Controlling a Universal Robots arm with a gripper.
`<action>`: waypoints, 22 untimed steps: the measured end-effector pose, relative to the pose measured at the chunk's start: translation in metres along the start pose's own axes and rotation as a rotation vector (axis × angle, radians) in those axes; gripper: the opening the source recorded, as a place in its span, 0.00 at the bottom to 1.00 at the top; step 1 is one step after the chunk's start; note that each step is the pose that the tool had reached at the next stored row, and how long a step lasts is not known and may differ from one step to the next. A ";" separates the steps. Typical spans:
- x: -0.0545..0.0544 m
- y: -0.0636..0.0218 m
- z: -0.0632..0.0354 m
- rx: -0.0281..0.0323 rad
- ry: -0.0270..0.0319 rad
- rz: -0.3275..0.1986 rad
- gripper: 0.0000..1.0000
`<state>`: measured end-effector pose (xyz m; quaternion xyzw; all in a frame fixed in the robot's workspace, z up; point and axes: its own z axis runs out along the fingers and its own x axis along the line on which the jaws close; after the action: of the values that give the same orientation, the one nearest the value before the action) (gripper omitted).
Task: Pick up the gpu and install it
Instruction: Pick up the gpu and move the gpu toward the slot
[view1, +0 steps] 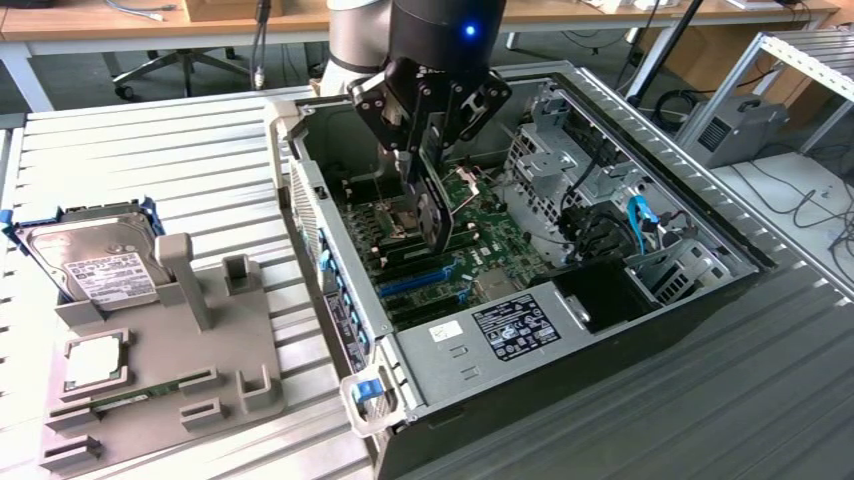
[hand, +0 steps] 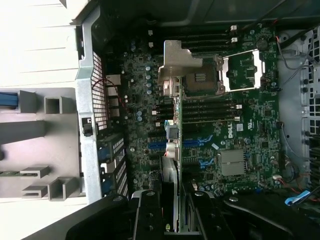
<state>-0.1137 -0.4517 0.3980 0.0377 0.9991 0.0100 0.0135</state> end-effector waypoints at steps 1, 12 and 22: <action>0.000 0.0001 0.0004 0.0000 0.0000 0.000 0.26; -0.001 0.0008 0.0064 0.0000 0.0000 0.000 0.26; -0.003 0.0031 0.0121 -0.0001 0.0000 0.000 0.26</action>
<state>-0.1097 -0.4487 0.3860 0.0377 0.9991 0.0100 0.0135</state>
